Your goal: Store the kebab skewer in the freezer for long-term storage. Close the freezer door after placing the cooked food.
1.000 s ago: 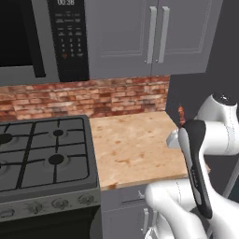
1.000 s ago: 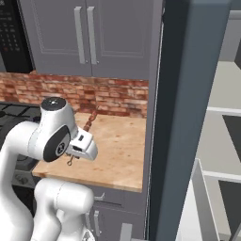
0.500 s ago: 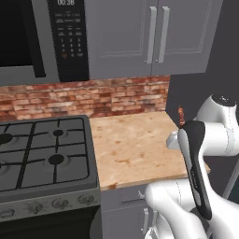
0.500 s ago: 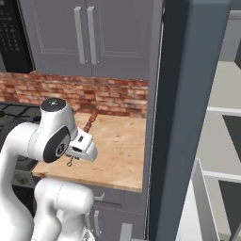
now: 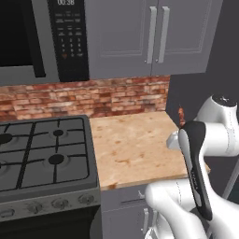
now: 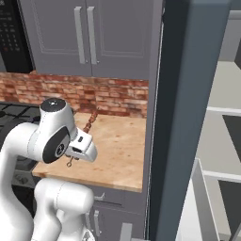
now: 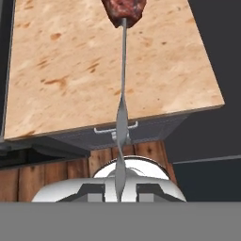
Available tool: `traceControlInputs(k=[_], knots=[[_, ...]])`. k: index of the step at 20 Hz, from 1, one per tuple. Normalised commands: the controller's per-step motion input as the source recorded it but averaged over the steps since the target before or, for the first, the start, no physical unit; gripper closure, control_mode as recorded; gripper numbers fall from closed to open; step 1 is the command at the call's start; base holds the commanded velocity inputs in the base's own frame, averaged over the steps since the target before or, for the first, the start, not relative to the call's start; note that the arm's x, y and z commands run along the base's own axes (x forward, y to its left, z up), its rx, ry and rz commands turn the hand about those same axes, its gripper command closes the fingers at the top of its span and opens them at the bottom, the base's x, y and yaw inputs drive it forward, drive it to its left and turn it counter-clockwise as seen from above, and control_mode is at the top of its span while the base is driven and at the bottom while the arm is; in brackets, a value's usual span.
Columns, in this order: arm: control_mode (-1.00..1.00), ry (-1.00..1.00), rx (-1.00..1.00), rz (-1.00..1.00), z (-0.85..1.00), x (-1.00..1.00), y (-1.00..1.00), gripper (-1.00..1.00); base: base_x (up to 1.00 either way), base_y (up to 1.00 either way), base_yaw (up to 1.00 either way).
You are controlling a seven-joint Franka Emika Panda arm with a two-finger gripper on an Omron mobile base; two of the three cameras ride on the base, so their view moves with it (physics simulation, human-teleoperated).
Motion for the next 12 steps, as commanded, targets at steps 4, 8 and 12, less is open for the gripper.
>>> traceControlInputs(k=[4,8,12], knots=[[1.0,0.0,0.0,0.0,0.0,0.0,0.0,1.0,-0.47,0.0,0.0],[1.0,0.0,0.0,0.0,0.0,0.0,0.0,1.0,-0.64,0.0,0.0],[1.0,0.0,0.0,0.0,0.0,0.0,0.0,1.0,-0.6,0.0,0.0]])
